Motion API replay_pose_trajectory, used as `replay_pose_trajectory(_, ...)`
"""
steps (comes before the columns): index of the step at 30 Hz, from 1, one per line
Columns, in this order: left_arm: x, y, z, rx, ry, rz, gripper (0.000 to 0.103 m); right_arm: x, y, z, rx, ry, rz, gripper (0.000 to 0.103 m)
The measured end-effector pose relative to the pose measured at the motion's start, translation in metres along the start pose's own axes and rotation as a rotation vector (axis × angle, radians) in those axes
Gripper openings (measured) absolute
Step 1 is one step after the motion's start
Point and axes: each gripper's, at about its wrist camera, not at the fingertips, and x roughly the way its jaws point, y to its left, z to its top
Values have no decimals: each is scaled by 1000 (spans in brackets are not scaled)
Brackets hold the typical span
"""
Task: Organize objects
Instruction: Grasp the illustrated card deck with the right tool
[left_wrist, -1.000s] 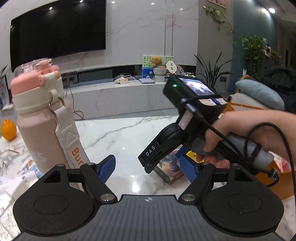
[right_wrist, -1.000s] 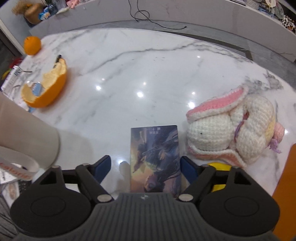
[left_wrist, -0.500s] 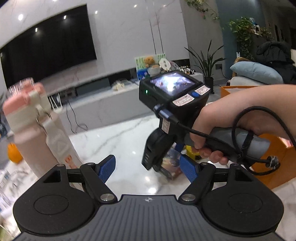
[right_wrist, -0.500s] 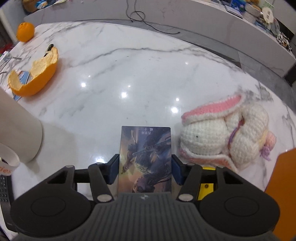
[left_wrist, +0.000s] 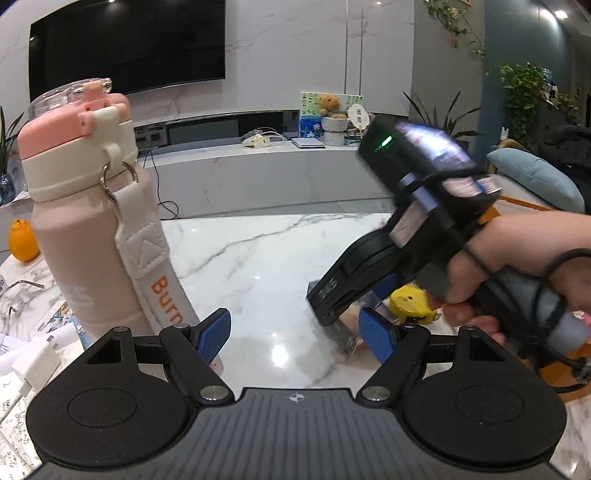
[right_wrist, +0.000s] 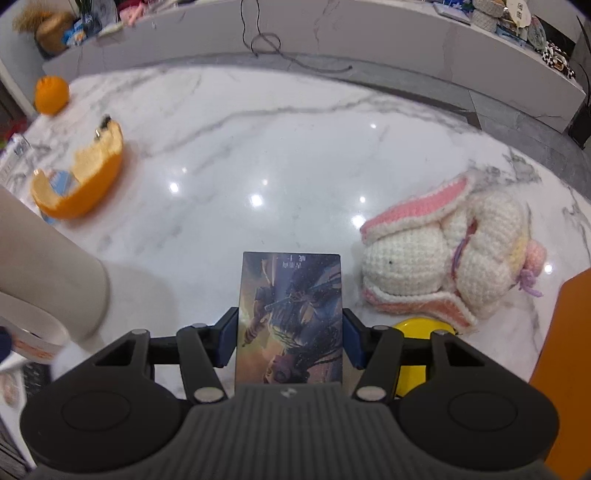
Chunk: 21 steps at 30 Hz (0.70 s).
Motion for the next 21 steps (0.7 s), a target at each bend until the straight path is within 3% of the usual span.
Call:
replay_pose_trajectory(5, 0, 3, 0, -26, 10, -6, 90, -53, -12, -5, 50, -99, 51, 59)
replay_pose_trajectory(13, 4, 6, -2, -70, 41, -39, 90, -167, -73, -61, 199, -338, 44, 59)
replay_pose_trajectory(17, 7, 3, -4, -69, 57, -43, 90, -193, -103, -103, 290, -424, 30, 59)
replay_pose_trajectory(21, 8, -2, -7, -44, 62, -41, 90, -197, -131, -140, 382, -454, 22, 59)
